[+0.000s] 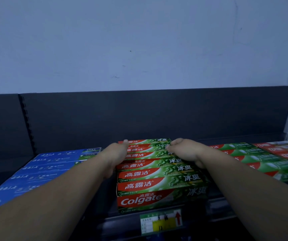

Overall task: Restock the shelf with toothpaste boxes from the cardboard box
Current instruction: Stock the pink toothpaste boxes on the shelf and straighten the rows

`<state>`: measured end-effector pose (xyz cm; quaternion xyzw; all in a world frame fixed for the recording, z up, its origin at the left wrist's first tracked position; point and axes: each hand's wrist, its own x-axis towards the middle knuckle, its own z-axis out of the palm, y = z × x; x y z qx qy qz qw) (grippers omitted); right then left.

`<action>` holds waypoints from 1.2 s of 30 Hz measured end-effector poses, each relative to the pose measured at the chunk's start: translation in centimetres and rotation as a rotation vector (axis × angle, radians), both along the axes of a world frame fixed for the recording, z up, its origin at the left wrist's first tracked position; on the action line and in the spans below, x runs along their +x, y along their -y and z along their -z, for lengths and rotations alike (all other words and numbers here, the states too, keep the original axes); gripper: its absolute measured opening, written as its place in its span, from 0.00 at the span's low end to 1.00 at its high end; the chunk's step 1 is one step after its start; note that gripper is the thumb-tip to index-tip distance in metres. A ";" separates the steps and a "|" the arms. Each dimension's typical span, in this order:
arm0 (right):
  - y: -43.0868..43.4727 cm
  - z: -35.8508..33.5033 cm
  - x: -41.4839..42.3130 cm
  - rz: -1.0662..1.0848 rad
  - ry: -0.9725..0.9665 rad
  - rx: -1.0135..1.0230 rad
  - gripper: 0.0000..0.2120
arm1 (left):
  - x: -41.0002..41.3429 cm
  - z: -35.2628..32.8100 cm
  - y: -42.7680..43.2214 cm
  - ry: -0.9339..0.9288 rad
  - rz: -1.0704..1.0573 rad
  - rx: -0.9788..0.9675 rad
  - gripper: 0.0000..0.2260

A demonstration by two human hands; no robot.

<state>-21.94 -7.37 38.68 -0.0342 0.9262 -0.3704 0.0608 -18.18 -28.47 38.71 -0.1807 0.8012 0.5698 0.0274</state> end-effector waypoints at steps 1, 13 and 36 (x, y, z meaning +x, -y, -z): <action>-0.1 0.0 0.3 -0.005 -0.004 -0.002 0.27 | 0.4 0.1 0.0 -0.007 0.008 -0.021 0.23; -0.1 -0.4 -1.4 0.064 -0.072 0.034 0.25 | -1.0 -1.4 0.5 -0.045 0.034 -0.193 0.27; 1.1 0.1 -5.4 0.139 0.112 -0.197 0.21 | -4.1 -1.3 0.9 0.072 0.199 -0.161 0.20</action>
